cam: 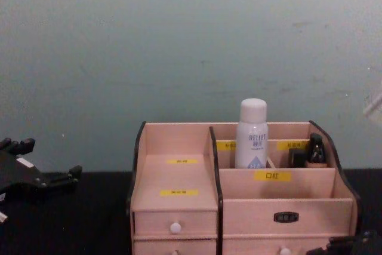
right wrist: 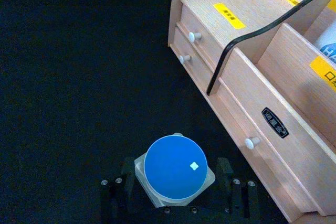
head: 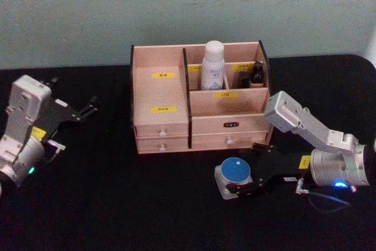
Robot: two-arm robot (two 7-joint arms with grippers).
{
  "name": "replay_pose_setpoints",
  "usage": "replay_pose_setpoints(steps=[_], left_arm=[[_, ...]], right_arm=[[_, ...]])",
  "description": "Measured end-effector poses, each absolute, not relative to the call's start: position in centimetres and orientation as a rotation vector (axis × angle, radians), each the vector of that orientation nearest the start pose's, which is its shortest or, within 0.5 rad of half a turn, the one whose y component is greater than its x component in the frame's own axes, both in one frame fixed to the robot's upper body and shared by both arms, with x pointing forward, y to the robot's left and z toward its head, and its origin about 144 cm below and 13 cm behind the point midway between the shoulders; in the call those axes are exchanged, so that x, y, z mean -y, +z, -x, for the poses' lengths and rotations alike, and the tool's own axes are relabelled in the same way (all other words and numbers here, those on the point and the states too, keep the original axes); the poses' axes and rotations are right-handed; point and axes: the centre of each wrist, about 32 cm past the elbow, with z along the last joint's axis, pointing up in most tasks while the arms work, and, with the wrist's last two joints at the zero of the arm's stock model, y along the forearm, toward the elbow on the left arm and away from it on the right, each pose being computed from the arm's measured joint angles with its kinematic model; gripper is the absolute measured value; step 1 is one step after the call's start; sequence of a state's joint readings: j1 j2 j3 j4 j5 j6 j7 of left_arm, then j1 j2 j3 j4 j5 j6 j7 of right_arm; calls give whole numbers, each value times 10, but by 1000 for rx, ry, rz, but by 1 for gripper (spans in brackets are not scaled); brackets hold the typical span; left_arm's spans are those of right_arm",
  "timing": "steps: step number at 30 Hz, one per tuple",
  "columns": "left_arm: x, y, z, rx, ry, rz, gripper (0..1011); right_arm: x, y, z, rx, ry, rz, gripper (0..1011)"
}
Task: Pick up the facial cleanser and watermelon frost from the table and place them into the tiered storage box.
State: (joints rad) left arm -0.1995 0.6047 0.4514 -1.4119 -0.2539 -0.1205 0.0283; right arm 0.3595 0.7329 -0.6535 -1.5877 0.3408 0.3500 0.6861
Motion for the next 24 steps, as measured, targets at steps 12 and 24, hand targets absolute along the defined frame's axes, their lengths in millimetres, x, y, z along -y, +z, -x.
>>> replay_pose_setpoints(steps=[12,24], left_arm=[[-310,1140,-489,285,1248,-305,1001],[-310,1140,-489,285,1248,-304,1001]], right_arm=[[276,1201,-499,-38,-441,637,1000],[277,1201,-499,-40,-441,635,887]])
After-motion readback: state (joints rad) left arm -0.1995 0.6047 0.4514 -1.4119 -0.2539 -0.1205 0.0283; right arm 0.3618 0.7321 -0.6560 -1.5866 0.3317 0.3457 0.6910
